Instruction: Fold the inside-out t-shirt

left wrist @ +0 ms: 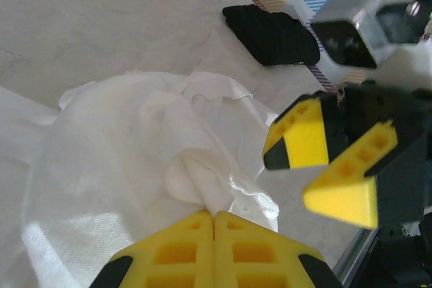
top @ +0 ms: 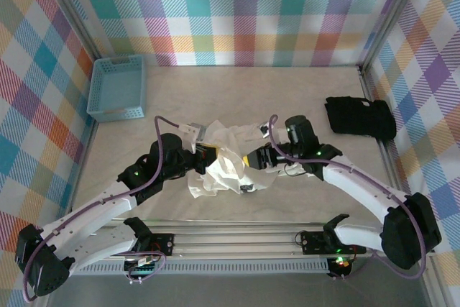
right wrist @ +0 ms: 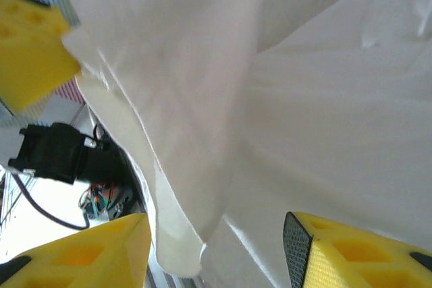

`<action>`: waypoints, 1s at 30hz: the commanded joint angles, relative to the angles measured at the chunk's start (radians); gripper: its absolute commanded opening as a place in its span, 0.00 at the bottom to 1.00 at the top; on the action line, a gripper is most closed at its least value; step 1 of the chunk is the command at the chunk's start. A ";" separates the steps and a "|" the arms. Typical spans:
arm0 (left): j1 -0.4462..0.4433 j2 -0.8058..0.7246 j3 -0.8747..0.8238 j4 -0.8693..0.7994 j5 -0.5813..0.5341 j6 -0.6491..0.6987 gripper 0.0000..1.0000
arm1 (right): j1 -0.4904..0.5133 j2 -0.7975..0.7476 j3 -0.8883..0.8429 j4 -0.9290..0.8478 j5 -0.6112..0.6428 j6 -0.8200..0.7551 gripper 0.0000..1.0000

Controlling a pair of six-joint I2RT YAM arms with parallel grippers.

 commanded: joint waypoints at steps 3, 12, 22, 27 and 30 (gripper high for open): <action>0.008 -0.004 0.012 0.013 -0.006 -0.019 0.00 | 0.052 0.039 -0.017 0.085 -0.005 -0.027 0.55; 0.008 -0.021 0.001 0.000 -0.035 -0.023 0.00 | 0.062 0.061 0.019 0.069 0.089 -0.025 0.06; 0.017 -0.156 -0.081 -0.123 -0.103 -0.038 0.00 | 0.066 -0.071 0.133 -0.114 0.377 -0.088 0.00; 0.017 -0.194 -0.120 -0.199 -0.108 -0.055 0.03 | 0.083 -0.022 0.146 -0.071 0.369 -0.073 0.00; 0.017 -0.195 -0.135 -0.214 -0.132 -0.074 0.03 | 0.084 -0.005 0.160 -0.074 0.379 -0.069 0.00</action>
